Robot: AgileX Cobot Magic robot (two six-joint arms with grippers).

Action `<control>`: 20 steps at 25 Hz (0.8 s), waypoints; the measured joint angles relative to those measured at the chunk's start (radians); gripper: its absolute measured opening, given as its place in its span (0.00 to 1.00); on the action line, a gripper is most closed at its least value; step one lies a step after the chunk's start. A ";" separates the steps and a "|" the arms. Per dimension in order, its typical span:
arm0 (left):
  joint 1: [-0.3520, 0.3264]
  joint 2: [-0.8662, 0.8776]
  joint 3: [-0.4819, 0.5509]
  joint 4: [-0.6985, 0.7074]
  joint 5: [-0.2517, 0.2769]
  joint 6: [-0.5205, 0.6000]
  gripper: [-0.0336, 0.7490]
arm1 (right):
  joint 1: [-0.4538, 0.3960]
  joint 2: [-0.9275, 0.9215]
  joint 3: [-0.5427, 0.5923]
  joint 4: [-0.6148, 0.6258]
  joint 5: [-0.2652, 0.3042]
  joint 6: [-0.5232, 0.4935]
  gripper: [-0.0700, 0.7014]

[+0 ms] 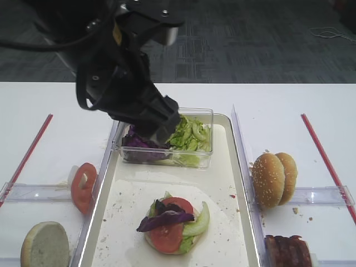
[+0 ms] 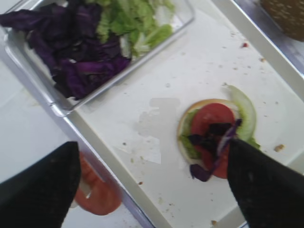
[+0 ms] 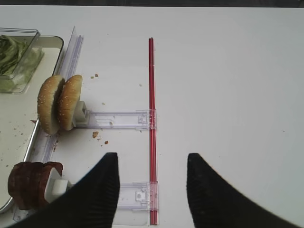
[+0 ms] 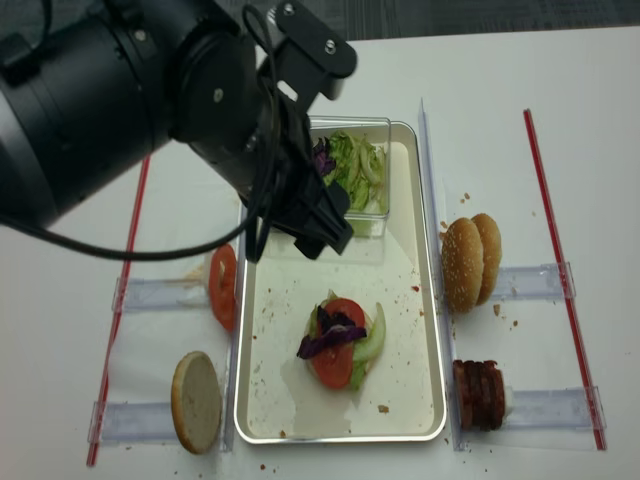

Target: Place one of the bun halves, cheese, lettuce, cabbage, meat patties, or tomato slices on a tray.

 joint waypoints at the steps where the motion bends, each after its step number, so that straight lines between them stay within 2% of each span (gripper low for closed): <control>1: 0.039 0.000 0.000 0.002 0.000 -0.007 0.82 | 0.000 0.000 0.000 0.000 0.000 0.000 0.58; 6: 0.253 0.000 0.000 0.004 0.015 -0.020 0.82 | 0.000 0.000 0.000 0.000 0.000 0.000 0.58; 10: 0.449 0.000 0.000 0.011 0.027 -0.020 0.82 | 0.000 0.000 0.000 0.000 0.000 0.000 0.58; 13: 0.563 0.000 0.000 0.014 0.031 -0.020 0.82 | 0.000 0.000 0.000 0.000 0.000 0.000 0.58; 16: 0.631 0.000 0.000 0.019 0.034 -0.018 0.82 | 0.000 0.000 0.000 0.000 0.000 0.000 0.58; 20: 0.659 0.000 0.000 0.019 0.034 -0.002 0.82 | 0.000 0.000 0.000 0.000 0.000 0.000 0.58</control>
